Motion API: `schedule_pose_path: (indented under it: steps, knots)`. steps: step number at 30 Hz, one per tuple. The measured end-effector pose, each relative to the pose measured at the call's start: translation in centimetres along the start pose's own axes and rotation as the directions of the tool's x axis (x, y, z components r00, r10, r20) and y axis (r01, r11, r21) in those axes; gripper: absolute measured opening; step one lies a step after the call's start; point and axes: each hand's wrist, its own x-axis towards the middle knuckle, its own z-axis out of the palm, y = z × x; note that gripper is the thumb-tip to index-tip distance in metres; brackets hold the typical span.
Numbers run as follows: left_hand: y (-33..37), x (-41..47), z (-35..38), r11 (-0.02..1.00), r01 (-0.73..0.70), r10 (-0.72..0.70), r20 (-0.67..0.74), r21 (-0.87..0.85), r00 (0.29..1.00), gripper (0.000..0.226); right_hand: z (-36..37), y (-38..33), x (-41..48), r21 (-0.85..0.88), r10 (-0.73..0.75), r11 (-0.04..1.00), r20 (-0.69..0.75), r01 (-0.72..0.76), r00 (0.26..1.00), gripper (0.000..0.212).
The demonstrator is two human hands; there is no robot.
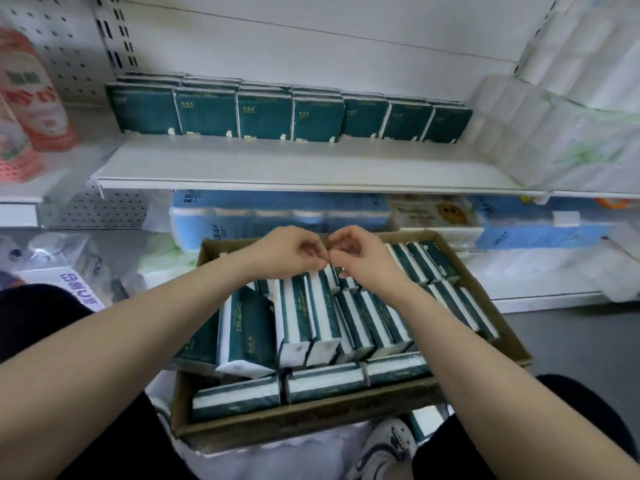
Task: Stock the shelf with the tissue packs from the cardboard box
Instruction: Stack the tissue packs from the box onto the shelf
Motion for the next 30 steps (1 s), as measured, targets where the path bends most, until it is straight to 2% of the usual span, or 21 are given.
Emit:
schedule_pose_path:
  steps: [3,6,12,14,18,22,29,30]
  knots:
    - [-1.0,-0.6,0.8,1.000,0.014,-0.015,0.047,0.019,0.999,0.010,0.5,0.2,-1.3,0.040,0.082,0.995,0.134,-0.088,0.988,0.029]
    - [-1.7,-1.0,0.9,0.998,0.053,-0.055,0.031,0.040,0.998,0.017,0.8,-0.1,-2.4,0.090,0.126,0.985,0.230,-0.150,0.965,0.036]
    - [-2.4,-2.1,0.8,0.983,0.183,-0.184,0.011,0.013,0.983,0.031,1.0,-0.4,-2.7,-0.032,0.100,0.995,0.387,-0.095,0.917,0.054]
    - [-2.4,-2.5,0.5,0.980,0.198,-0.198,0.008,-0.012,0.980,0.032,1.2,-0.4,-2.3,-0.064,0.101,0.995,0.425,-0.081,0.899,0.048]
    - [-2.6,-3.2,-0.1,0.969,0.205,-0.198,0.058,-0.137,0.978,0.028,1.6,-0.2,-1.5,-0.072,0.109,0.994,0.422,-0.087,0.900,0.024]
    - [-3.0,-2.8,0.1,0.981,0.151,-0.143,0.072,-0.118,0.987,0.021,2.0,0.0,-0.8,-0.050,0.095,0.995,0.393,-0.082,0.915,0.006]
    - [-3.6,-1.8,0.1,0.989,0.055,-0.054,0.009,-0.134,0.998,0.018,2.4,0.5,0.1,-0.073,0.122,0.992,0.335,-0.104,0.934,0.003]
    - [-3.6,-1.7,0.1,0.991,0.046,-0.046,0.005,-0.126,0.999,0.019,2.3,0.5,0.2,-0.087,0.145,0.989,0.339,-0.123,0.930,0.008]
